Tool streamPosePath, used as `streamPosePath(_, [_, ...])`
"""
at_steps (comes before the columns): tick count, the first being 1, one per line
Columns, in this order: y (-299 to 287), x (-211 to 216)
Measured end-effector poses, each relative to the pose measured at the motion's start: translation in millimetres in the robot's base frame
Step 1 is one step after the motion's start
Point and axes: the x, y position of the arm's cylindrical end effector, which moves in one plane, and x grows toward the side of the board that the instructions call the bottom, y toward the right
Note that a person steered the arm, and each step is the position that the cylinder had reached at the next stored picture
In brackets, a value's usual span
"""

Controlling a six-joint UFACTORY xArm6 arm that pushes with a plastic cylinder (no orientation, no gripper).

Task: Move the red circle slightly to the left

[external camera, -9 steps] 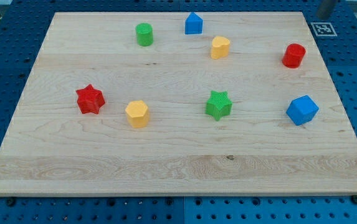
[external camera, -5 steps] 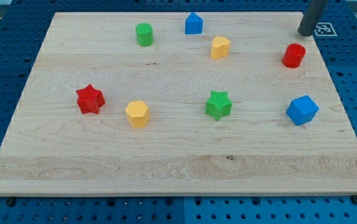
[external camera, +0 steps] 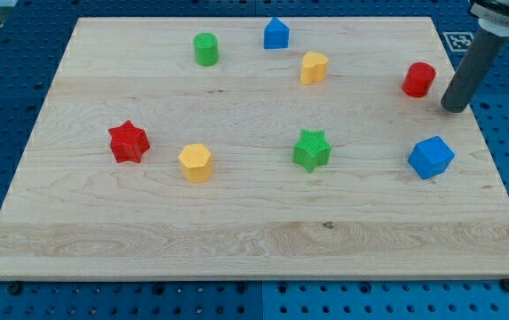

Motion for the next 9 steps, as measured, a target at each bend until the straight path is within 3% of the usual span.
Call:
streamPosePath(1, [-25.0,-33.3])
streamPosePath(6, [-56.3,-37.3])
streamPosePath(7, [-31.0,-25.3])
streamPosePath(9, [-25.9,-45.7])
